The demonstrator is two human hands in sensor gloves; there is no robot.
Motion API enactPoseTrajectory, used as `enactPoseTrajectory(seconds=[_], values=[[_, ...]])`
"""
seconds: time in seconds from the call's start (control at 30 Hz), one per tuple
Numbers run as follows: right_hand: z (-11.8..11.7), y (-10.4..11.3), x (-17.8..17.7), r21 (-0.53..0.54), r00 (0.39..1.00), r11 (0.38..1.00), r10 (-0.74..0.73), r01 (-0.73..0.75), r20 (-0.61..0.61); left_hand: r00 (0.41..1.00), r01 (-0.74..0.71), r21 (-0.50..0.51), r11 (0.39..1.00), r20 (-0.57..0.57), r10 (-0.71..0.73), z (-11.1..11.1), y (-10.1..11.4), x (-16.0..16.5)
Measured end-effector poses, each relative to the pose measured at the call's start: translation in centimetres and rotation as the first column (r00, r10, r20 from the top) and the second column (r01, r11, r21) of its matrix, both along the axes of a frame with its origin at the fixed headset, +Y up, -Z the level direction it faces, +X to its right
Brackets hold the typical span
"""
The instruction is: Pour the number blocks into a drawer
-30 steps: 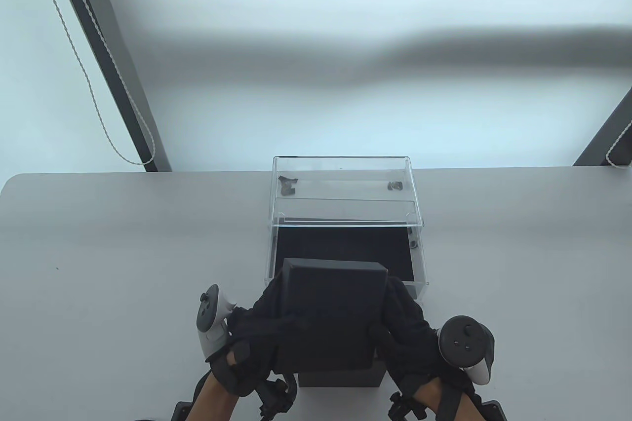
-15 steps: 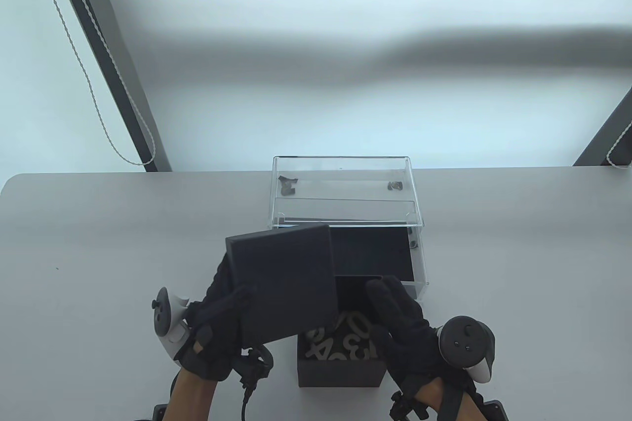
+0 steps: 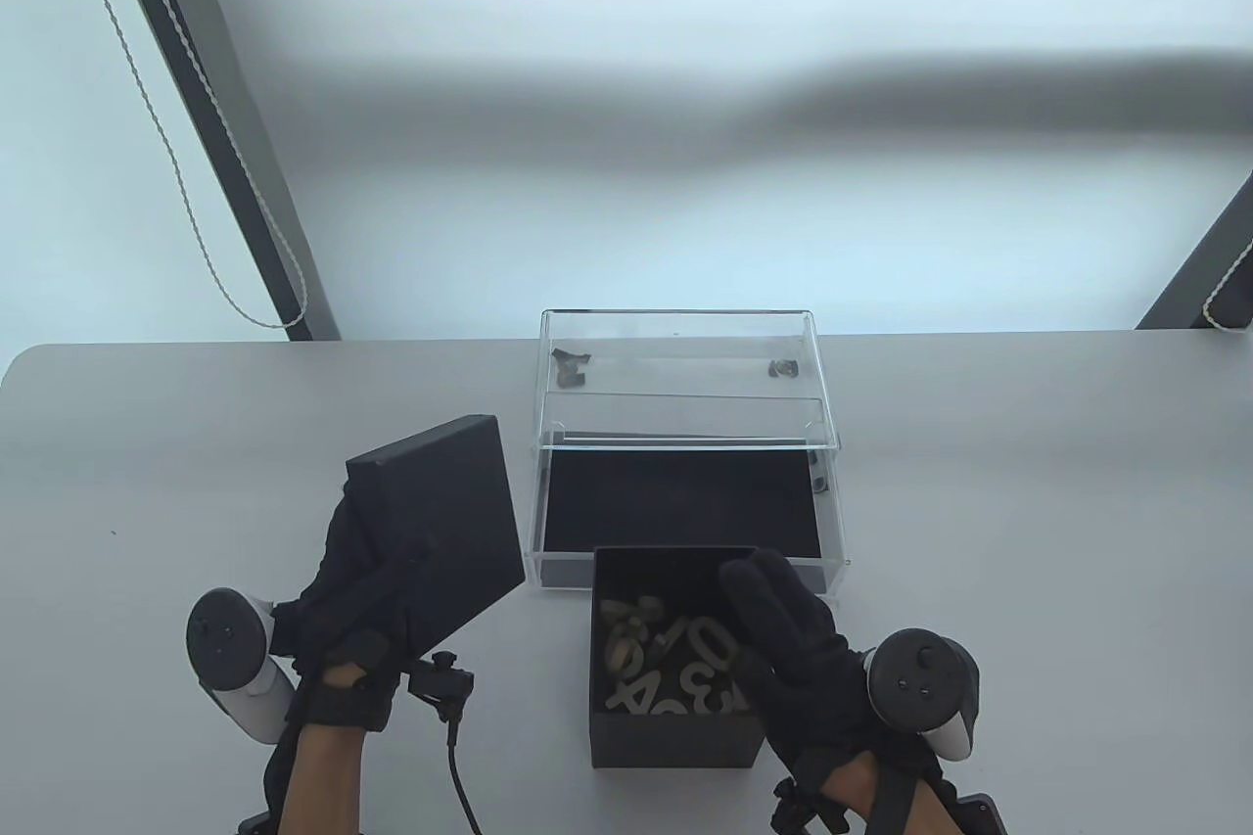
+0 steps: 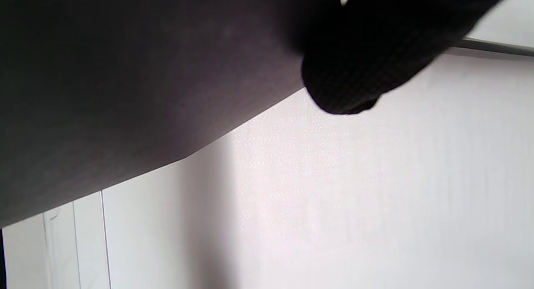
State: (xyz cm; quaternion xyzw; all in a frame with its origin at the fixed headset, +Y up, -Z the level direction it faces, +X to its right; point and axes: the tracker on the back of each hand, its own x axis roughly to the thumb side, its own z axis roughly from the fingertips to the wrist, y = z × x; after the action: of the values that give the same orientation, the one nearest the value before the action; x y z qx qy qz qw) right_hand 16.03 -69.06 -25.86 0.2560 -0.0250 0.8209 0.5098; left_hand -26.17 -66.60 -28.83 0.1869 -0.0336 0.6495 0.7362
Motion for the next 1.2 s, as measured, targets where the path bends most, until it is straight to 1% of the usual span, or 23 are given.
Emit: enactPoseTrajectory(seconds=[0.07,0.17,0.3,0.37,0.43,0.63,0.67,0.77,0.93,1.07,1.17,1.2], values=[[0.0,0.0,0.0,0.0,1.0,1.0,0.0,0.0,0.0,0.992,0.118,-0.033,0.993,-0.034,-0.119,-0.1,-0.1,0.0],[0.0,0.0,0.0,0.0,1.0,1.0,0.0,0.0,0.0,0.952,0.296,-0.086,0.951,-0.059,-0.301,-0.4,-0.6,0.3],[0.1,0.0,-0.1,-0.003,1.0,1.0,0.016,-0.016,-0.005,0.855,0.503,-0.154,0.851,-0.057,-0.516,-0.8,-1.5,1.1],[0.1,0.0,-0.2,-0.004,1.0,1.0,0.015,-0.015,-0.004,0.802,0.577,-0.167,0.799,-0.067,-0.593,-1.0,-1.8,1.4],[0.1,0.0,-0.2,-0.004,1.0,1.0,0.015,-0.015,-0.003,0.746,0.645,-0.196,0.739,-0.05,-0.664,-1.2,-2.2,1.7],[0.1,0.0,-0.2,-0.003,1.0,1.0,0.018,-0.018,-0.002,0.663,0.726,-0.264,0.635,0.022,-0.749,-1.9,-3.9,1.9],[0.1,0.0,-0.2,-0.003,1.0,1.0,0.018,-0.018,-0.002,0.662,0.726,-0.272,0.631,0.032,-0.749,-1.9,-4.1,1.9],[0.1,0.0,-0.2,-0.003,1.0,1.0,0.019,-0.019,-0.003,0.697,0.699,-0.288,0.655,0.07,-0.713,-2.3,-5.1,1.9],[0.1,0.0,-0.2,-0.003,1.0,1.0,0.019,-0.019,-0.003,0.694,0.703,-0.325,0.632,0.12,-0.71,-2.8,-6.3,2.3],[0.1,0.0,-0.2,-0.003,1.0,1.0,0.019,-0.019,-0.003,0.652,0.741,-0.346,0.576,0.164,-0.74,-3.2,-7.0,2.5],[0.1,0.0,-0.2,-0.003,1.0,1.0,0.019,-0.019,-0.003,0.645,0.748,-0.364,0.555,0.202,-0.737,-3.3,-7.5,2.8],[0.1,0.0,-0.2,-0.003,1.0,1.0,0.019,-0.019,-0.003,0.635,0.757,-0.374,0.536,0.224,-0.739,-3.4,-7.7,2.9]])
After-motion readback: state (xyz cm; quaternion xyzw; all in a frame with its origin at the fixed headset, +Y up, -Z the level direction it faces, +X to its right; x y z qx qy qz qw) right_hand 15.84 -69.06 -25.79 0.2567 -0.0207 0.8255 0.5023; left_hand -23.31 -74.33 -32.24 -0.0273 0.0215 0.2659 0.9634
